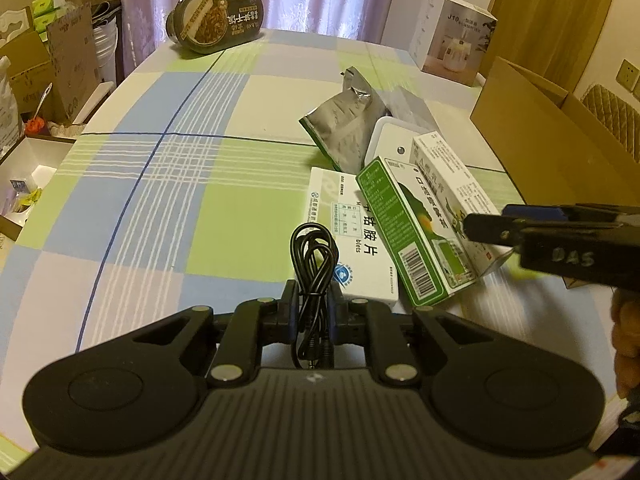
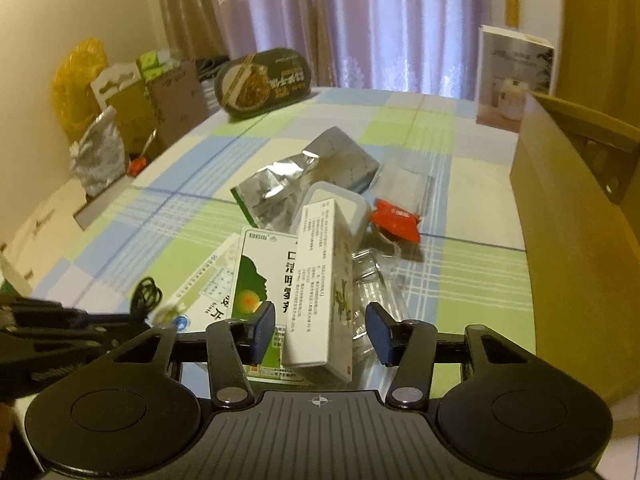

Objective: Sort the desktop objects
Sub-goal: 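Lower left tool to the black cable while right tool reaches the long white box, then close left tool on the black cable while right tool grips the long white box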

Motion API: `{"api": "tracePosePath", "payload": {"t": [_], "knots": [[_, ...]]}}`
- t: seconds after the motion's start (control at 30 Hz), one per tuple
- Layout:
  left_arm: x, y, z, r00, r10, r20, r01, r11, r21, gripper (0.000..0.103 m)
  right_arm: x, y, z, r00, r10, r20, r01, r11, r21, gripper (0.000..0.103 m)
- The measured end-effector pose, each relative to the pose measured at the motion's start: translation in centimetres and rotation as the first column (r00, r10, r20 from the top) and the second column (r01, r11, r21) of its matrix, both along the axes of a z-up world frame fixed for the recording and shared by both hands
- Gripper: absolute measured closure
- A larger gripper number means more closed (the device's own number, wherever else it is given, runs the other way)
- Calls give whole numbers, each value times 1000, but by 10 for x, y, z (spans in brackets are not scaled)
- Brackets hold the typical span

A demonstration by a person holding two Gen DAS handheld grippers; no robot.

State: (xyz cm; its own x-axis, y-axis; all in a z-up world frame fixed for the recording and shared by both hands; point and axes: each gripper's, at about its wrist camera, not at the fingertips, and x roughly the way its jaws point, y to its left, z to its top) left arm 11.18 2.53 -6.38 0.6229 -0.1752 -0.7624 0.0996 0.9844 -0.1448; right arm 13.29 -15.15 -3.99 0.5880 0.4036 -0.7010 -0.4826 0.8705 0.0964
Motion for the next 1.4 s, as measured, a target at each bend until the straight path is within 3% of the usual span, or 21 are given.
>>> {"api": "tracePosePath", "payload": {"t": [0.2,0.43,0.7,0.8,1.03,1.23,1.4], "knots": [[2,0,0,1000,-4,0,4,1000,-17,92,6,13,-13,1000,23,19,-22,997,-76,80],[0,-9,4,999,-33,9,33,999,-24,92,0,2,-8,1000,18,4,-18,998,-59,80],[-20,-29,15,996,-91,14,92,994,-51,92,-45,-45,5,999,18,-27,-19,999,-44,80],[-30,-44,18,990,-141,11,141,989,-51,92,-62,-60,3,1000,6,-28,-9,997,-80,80],[-42,-79,-5,967,-248,-64,247,969,-33,92,-73,-80,-19,996,-30,-86,20,994,-109,80],[-42,-91,-23,959,-264,-102,265,964,-2,92,-68,-82,-28,995,-29,-93,18,993,-114,77],[-39,-94,-26,958,-269,-98,272,962,19,89,-64,-80,-32,996,-27,-86,16,993,-117,69]]}}
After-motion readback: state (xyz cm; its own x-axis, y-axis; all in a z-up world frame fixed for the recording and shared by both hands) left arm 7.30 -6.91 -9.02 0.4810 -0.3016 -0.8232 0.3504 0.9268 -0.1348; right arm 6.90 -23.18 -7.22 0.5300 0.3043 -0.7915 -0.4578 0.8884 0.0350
